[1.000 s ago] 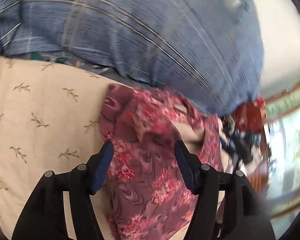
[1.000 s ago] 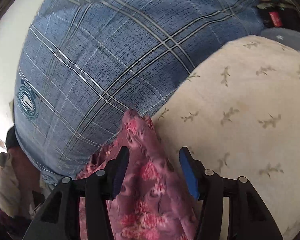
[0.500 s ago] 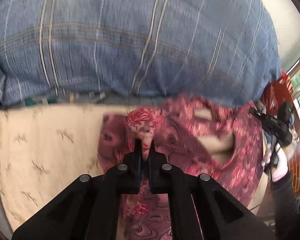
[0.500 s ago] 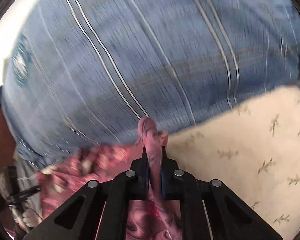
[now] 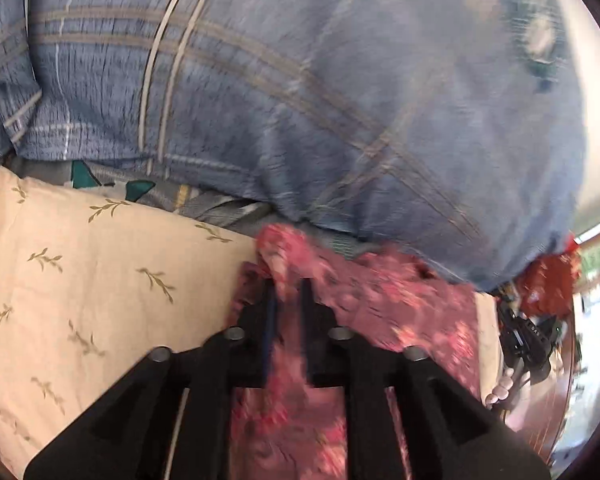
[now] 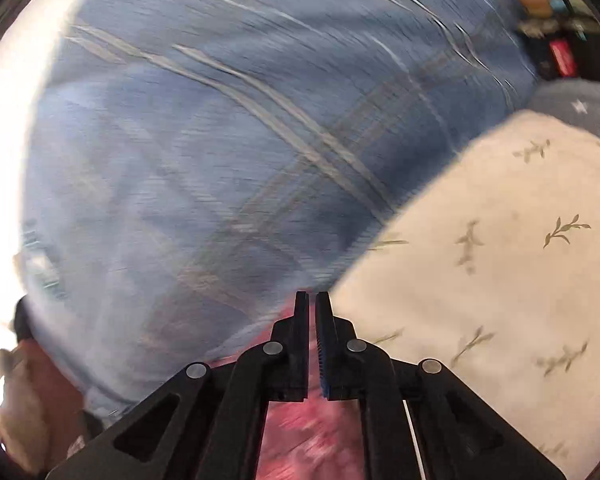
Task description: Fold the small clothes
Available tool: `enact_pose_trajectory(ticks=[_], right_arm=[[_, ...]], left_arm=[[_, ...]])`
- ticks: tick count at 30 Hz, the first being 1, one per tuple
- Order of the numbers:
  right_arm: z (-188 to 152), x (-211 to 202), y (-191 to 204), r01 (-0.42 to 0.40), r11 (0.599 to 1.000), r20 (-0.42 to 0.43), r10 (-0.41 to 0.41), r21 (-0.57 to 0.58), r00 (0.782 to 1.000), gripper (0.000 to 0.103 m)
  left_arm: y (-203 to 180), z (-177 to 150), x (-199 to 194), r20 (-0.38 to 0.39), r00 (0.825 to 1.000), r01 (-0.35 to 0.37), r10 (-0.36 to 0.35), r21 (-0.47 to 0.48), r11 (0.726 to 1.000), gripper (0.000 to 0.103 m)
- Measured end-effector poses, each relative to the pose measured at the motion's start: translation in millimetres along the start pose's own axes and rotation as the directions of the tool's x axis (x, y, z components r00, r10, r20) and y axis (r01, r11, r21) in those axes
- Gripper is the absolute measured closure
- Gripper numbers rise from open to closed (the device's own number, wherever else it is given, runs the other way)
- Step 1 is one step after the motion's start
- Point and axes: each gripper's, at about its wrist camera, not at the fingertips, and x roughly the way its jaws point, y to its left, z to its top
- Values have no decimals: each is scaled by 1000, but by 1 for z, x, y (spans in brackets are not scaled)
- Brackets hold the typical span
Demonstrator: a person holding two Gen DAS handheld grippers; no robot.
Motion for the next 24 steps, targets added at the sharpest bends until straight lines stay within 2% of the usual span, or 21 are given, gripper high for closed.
enact_pose_trajectory(ticks=[1, 2, 3, 4, 6, 7, 8, 10, 12, 16, 18, 19, 20, 21, 23, 24], right_arm=[[-7, -2, 6, -42, 999, -19, 42, -22, 999, 95], [-15, 1, 12, -54, 997, -56, 51, -49, 997, 91], [-22, 7, 15, -40, 996, -91, 33, -75, 995, 88], [-32, 19, 17, 14, 993, -146, -31, -117, 989, 82], [-54, 41, 12, 165, 972, -252, -203, -164, 946, 82], [-58, 36, 13, 179, 971, -215, -211, -159, 954, 87], [-59, 25, 17, 187, 973, -183, -211, -138, 960, 82], [-60, 0, 25, 174, 978, -150, -191, -117, 970, 80], [-69, -31, 36, 187, 969, -90, -203, -162, 975, 80], [-107, -79, 33, 215, 950, -26, -226, -226, 974, 71], [-124, -72, 24, 237, 949, -60, -254, -208, 965, 66], [-139, -68, 13, 260, 945, -87, -281, -200, 956, 68], [-150, -73, 10, 241, 946, -27, -252, -219, 967, 69], [-157, -76, 11, 245, 937, 9, -251, -248, 968, 69], [-158, -74, 19, 282, 921, 7, -291, -269, 957, 68], [-157, -71, 23, 289, 917, -11, -304, -275, 953, 63]], left_arm=[[-3, -6, -3, 9, 1000, 5, -5, 12, 1000, 60], [-8, -15, -2, 6, 1000, -14, 14, 31, 999, 54], [-12, -21, 5, -10, 999, -53, 54, 55, 997, 54], [-16, -25, 15, -37, 994, -102, 105, 81, 991, 54], [-19, -38, 31, -98, 975, -184, 197, 126, 975, 55], [-24, -43, 26, -73, 971, -214, 227, 150, 965, 55], [-27, -47, 17, -64, 970, -221, 233, 152, 963, 57], [-32, -56, -7, -52, 982, -174, 184, 151, 973, 57], [-34, -72, -40, -16, 988, -149, 153, 160, 976, 56], [-30, -114, -62, -25, 994, -98, 103, 152, 983, 47], [-27, -130, -48, -58, 990, -120, 128, 137, 983, 47], [-24, -141, -32, -71, 984, -155, 165, 131, 979, 47], [-24, -150, -28, -54, 975, -205, 215, 143, 968, 45], [-26, -157, -27, -23, 967, -247, 255, 182, 952, 45], [-33, -163, -36, -22, 960, -269, 278, 196, 943, 44], [-33, -163, -37, -43, 963, -256, 268, 180, 950, 44]])
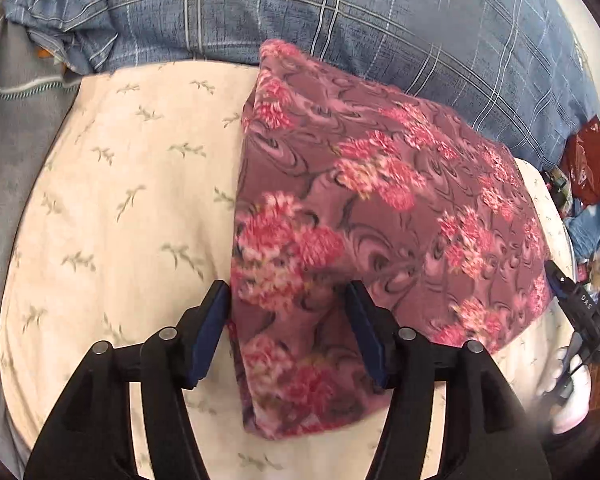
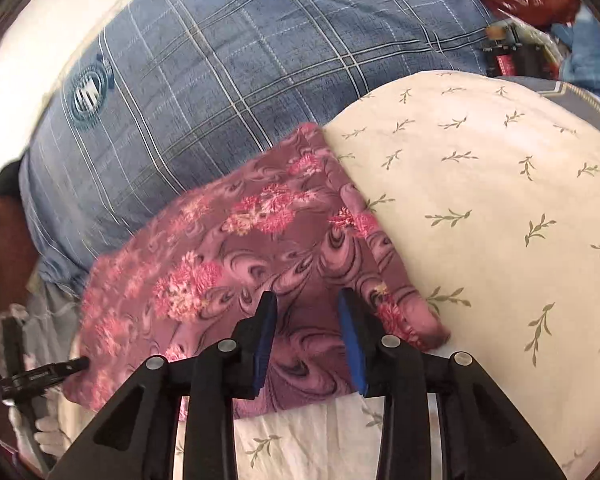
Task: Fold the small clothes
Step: 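Open both grippers and release the folded floral bundle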
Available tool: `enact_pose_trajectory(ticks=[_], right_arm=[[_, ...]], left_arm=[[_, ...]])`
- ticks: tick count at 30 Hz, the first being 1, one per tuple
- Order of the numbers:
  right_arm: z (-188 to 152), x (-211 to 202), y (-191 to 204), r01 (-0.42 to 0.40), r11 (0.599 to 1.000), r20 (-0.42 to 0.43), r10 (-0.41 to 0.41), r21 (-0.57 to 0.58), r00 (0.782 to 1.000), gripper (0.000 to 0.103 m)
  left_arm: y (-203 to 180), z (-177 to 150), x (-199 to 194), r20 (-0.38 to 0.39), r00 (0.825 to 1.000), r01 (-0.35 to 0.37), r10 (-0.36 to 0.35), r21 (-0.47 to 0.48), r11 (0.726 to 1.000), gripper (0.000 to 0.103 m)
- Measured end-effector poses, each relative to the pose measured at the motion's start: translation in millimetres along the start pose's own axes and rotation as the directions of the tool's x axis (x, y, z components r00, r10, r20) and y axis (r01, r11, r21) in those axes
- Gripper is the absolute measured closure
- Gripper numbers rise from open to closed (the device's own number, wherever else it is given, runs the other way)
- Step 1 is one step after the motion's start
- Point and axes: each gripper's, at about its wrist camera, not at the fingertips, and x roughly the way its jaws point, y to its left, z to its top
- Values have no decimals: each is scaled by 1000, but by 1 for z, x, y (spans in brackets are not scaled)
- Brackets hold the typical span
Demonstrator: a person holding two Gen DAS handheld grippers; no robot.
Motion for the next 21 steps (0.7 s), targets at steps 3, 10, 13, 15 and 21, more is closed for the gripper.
enact_pose_trajectory(ticks=[3, 10, 13, 15, 21], right_arm=[[2, -12, 11, 47, 999, -5, -47, -11, 999, 60], [-46, -7, 113, -162, 960, -86, 146, -229, 986, 47], [-79, 0, 181, -254, 870, -166, 201, -423, 965, 46], [-103, 5, 220, -288, 792, -208, 206, -539, 956, 42], [-160, 31, 291, -237, 599, -217, 106, -765, 970, 42]], left_arm=[[10, 1, -11, -16, 997, 79, -80, -71, 994, 44], [53, 8, -18, -24, 990, 133, -142, -230, 964, 44], [67, 13, -18, -34, 981, 172, -189, -280, 944, 44], [71, 15, -19, -43, 979, 177, -197, -287, 941, 44], [79, 31, -18, -76, 972, 195, -224, -274, 942, 44]])
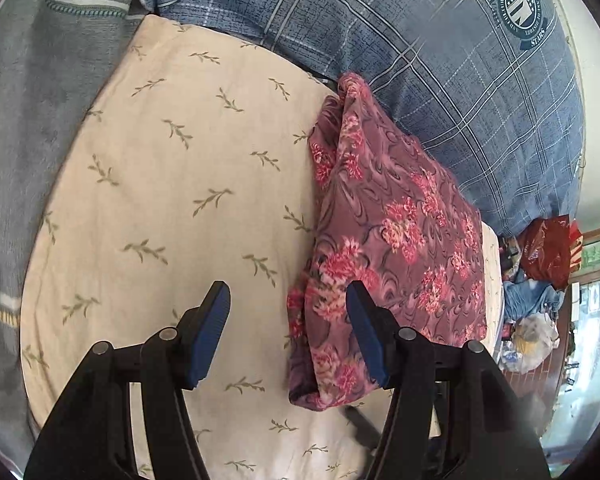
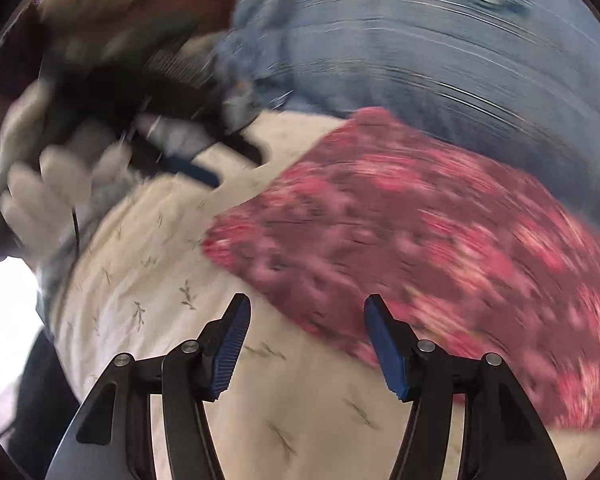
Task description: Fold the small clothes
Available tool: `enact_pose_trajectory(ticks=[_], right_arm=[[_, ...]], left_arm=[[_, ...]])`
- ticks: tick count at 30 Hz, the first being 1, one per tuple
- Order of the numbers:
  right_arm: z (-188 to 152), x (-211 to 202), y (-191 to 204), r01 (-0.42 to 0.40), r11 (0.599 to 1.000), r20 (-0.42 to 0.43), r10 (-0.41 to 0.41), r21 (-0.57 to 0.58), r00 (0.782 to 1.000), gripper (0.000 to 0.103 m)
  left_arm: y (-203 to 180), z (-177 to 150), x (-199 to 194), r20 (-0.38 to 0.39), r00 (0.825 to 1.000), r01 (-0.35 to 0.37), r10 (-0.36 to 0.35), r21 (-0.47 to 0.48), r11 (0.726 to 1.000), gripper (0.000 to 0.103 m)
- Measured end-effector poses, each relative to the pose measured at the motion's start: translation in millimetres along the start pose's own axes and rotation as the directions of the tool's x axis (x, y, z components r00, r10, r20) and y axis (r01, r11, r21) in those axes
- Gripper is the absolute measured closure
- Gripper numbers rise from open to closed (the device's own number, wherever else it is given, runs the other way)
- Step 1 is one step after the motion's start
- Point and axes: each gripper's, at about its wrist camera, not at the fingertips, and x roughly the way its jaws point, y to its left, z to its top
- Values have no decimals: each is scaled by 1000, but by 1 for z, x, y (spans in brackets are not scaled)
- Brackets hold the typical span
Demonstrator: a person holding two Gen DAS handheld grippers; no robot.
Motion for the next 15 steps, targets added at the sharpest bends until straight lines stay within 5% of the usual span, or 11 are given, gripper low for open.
enact_pose_trajectory(ticks=[5, 7, 8, 15], right_arm=[[14, 27, 35, 136, 974, 23, -134, -180, 991, 46], [19, 29, 38, 144, 970, 60, -134, -198, 989, 71], [22, 30, 36, 142, 972, 66, -132, -187, 989, 98], [25, -6, -15, 40, 998, 190, -50, 58, 980, 97]], left_arm=[[0, 22, 8, -29, 999, 21, -21, -1, 1000, 44], [1, 33, 13, -48, 998, 48, -50, -25, 999, 44], [0, 39, 16, -57, 996, 65, -67, -39, 997, 44], [-29, 74, 47, -112, 989, 93, -94, -12, 996, 27]])
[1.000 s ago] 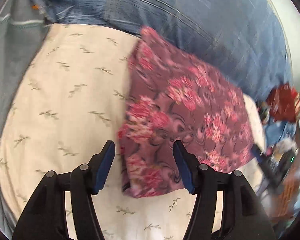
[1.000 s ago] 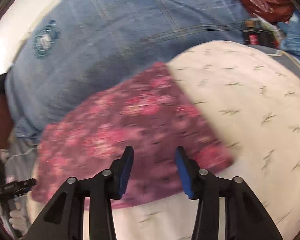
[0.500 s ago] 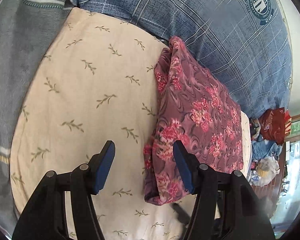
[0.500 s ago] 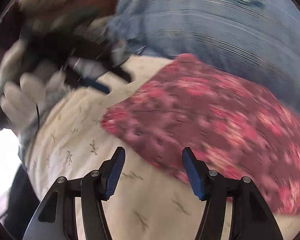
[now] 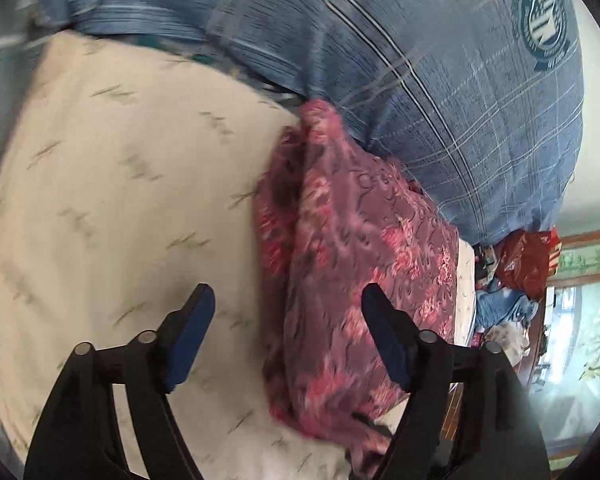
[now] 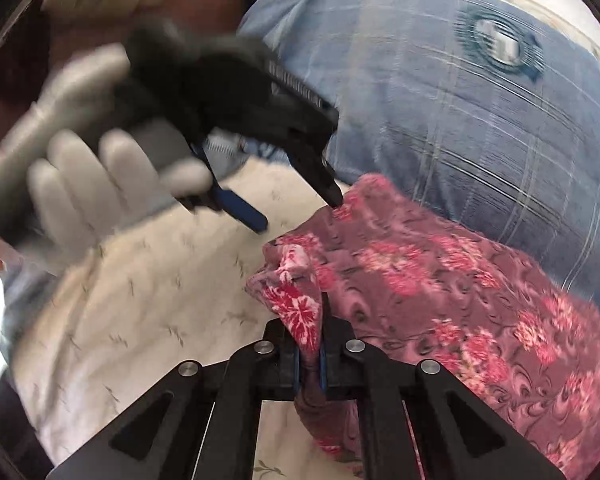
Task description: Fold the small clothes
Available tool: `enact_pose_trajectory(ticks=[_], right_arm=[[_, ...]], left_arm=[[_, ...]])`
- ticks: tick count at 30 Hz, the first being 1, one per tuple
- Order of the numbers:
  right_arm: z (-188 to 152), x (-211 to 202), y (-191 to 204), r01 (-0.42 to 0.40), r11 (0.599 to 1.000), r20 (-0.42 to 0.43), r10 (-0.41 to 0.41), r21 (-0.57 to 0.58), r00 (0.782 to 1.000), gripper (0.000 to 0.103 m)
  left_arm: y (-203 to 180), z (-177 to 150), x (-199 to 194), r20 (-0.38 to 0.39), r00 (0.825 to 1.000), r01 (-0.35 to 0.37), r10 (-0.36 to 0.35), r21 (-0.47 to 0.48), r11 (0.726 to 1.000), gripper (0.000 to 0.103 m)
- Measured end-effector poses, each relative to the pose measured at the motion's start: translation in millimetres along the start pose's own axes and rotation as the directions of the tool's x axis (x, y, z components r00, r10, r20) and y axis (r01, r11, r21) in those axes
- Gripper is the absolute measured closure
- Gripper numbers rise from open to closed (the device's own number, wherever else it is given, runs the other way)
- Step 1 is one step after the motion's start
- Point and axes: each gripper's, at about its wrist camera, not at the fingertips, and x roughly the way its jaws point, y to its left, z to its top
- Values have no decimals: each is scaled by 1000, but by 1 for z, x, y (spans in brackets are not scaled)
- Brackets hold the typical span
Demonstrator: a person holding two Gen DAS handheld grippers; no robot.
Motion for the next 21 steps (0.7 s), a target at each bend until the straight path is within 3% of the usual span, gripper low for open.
enact_pose_trajectory(ticks=[3, 6, 7, 13, 21], right_arm=[[0, 1, -8, -45, 997, -3, 46, 56, 999, 97], [-3, 5, -17, -84, 991, -7, 85, 102, 996, 97], [-4, 5, -20, -99, 987, -4, 100, 125, 995, 97], [-9, -8, -51, -183, 946, 58, 174, 268, 983, 97], [-19, -56, -100, -257, 880, 186, 196, 401, 963, 97]], left_arm=[[-14, 8, 25, -53, 998, -32, 33, 20, 999, 28], [-27, 9, 38, -69, 996, -47, 51, 53, 997, 77], [-30, 8, 38, -61, 997, -43, 47, 58, 997, 82], [-57, -3, 12, 34, 999, -41, 37, 137, 990, 86], [-135, -17, -3, 60, 998, -34, 19, 248, 968, 86]])
